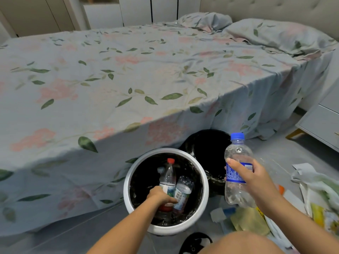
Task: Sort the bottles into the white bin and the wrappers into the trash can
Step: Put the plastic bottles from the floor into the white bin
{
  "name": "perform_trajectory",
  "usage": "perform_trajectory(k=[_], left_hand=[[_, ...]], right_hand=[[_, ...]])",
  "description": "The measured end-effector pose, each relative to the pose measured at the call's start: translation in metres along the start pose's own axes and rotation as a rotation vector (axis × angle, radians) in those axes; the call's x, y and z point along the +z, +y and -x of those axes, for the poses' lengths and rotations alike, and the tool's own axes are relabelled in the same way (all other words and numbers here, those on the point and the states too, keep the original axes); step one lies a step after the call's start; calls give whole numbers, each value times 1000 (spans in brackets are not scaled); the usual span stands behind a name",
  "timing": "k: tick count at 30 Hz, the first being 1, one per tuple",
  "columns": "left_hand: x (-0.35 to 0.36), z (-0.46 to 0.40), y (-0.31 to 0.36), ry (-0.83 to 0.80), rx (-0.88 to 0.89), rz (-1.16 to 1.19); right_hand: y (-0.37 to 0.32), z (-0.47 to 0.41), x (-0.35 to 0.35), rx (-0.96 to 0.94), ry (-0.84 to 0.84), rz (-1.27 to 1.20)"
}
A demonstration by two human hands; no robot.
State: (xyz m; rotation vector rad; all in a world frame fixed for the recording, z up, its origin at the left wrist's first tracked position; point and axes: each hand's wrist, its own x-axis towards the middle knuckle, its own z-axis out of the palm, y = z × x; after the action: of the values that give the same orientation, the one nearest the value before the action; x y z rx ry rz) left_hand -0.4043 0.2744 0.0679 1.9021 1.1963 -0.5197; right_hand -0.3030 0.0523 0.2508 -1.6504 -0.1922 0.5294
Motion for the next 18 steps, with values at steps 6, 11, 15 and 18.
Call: perform_trajectory(k=[6, 11, 15, 18], left_hand=[[-32, 20, -1, 102, 180, -6], [-53, 43, -14, 128, 318, -21], [-69, 59, -13, 182, 377, -22], [-78, 68, -13, 224, 390, -21]], right_hand=[[20, -17, 23, 12, -74, 177], [27, -45, 69, -77, -127, 287], [48, -61, 108, -115, -214, 487], [72, -72, 127, -69, -255, 604]])
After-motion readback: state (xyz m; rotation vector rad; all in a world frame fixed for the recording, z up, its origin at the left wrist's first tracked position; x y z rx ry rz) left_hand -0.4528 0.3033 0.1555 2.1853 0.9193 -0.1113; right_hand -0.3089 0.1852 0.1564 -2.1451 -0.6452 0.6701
